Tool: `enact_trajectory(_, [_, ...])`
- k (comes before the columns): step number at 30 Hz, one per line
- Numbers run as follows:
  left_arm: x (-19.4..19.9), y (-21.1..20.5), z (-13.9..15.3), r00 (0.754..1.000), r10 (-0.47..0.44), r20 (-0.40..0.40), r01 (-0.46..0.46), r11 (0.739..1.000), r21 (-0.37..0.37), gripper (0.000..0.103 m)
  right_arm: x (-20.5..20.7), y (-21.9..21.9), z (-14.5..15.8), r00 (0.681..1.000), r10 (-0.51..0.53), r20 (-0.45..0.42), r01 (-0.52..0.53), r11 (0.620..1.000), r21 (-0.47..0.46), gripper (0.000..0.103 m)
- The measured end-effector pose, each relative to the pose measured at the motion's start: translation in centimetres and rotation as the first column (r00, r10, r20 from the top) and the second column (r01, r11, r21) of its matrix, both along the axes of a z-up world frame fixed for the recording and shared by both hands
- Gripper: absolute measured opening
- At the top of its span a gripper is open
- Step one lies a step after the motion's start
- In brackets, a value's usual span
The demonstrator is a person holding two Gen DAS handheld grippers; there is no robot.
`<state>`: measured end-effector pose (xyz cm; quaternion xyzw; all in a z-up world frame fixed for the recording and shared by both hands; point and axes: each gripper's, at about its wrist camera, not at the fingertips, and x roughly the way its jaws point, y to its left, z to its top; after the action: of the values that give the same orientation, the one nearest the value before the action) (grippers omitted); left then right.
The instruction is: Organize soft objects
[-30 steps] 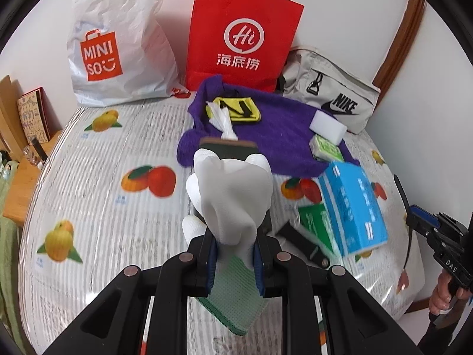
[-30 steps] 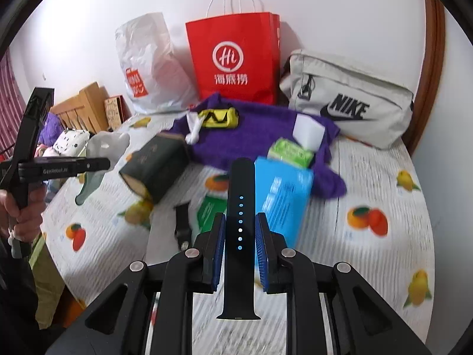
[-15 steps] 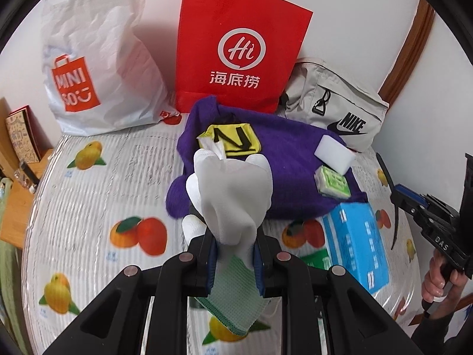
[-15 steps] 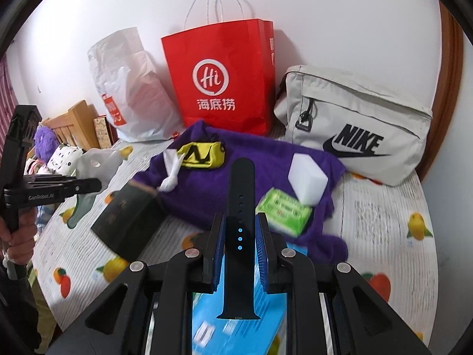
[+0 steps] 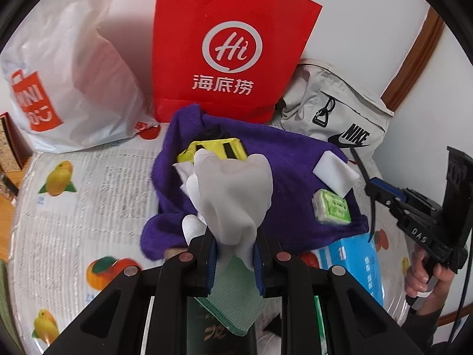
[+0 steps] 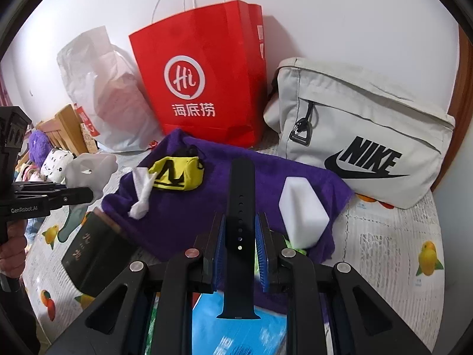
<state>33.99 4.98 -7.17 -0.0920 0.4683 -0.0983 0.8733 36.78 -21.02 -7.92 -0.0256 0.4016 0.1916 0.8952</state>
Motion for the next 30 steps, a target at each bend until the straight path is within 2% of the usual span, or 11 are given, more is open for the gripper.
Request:
enact_trajectory(6, [2.8,-0.3,-0.8,1.000,0.007,-0.014,-0.007,0.999,-0.038,0.020,2.7,0.1,-1.2,0.999,0.004,-0.034,-0.005,1.000,-0.021,0.020])
enact_trajectory(10, [4.6,-0.7,-1.7,0.999,0.009,-0.033,-0.010,0.999,-0.032,0.020,4.1,0.2,-2.2,0.998,0.015,-0.063,-0.016,1.000,-0.025,0.020])
enact_trajectory(20, [8.3,-1.5,-4.5,0.996,0.028,-0.085,-0.034,0.997,-0.067,0.020,5.9,0.4,-5.1,0.990,0.018,-0.138,-0.027,0.998,-0.061,0.020])
enact_trajectory(25, [9.4,-2.8,-5.9,0.991,0.021,-0.132,-0.024,0.999,-0.025,0.022,6.6,0.5,-6.0,0.985,0.019,-0.171,-0.033,0.997,-0.077,0.020])
enact_trajectory(30, [9.9,-3.9,-6.5,0.990,0.010,-0.139,-0.012,1.000,-0.011,0.024,6.7,0.4,-6.4,0.981,0.025,-0.192,-0.041,0.996,-0.081,0.021])
